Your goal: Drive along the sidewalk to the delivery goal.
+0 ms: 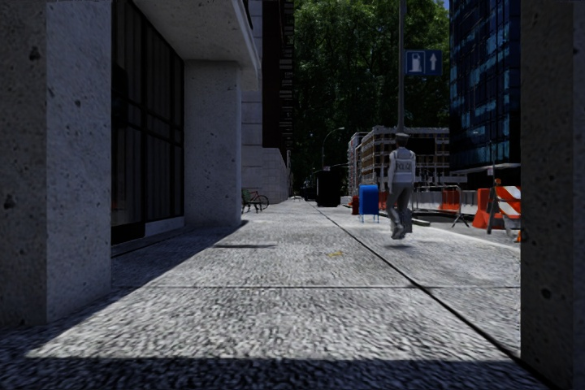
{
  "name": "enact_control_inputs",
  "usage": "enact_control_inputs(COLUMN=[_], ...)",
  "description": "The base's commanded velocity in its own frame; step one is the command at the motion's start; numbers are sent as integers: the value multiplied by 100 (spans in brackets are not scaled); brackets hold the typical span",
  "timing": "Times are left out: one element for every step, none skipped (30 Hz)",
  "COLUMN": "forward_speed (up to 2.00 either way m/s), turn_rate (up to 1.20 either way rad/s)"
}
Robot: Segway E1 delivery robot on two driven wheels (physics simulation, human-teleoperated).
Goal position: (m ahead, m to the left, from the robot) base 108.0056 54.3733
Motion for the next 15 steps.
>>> enact_control_inputs(forward_speed=[200,200,200,200,200,200,200,200,200,200,200,200,200,200,200], turn_rate=[0,0,0,0,0,0,0,0,0,0,0,0,0,0,0])
